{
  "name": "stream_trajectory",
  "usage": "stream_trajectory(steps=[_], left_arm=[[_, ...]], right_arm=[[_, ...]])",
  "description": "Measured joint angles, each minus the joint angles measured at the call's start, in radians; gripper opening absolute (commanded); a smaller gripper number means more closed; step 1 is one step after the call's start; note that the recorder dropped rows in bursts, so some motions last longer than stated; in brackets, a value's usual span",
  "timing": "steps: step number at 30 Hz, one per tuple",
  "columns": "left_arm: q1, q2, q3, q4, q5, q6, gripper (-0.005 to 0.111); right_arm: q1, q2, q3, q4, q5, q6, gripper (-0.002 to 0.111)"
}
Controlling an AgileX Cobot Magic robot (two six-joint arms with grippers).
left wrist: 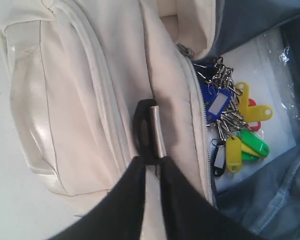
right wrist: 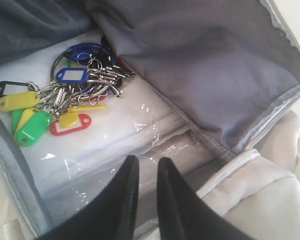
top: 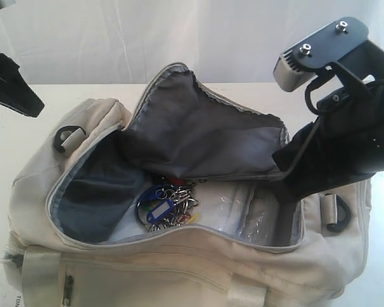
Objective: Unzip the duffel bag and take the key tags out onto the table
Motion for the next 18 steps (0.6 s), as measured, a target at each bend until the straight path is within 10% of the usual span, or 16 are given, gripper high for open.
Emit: stream_trajectory(steps=[3,6,18], left_arm=[[0.000,0.011,0.000,0.000,-0.009,-0.004,0.082],[0.000,0.038,0.014,-0.009,-0.021,-0.008,0.090],[0.000,0.149,0.178,-0.099,-0.175,-0.020,0.026]], right_arm=[[0.000,-0.002,0.000,0.000,0.000,0.001,0.013],[0.000,-0.004,0.000,0.000,0.000,0.001,0.013],[0.000,-0.004,0.000,0.000,-0.021,0.001,0.013]])
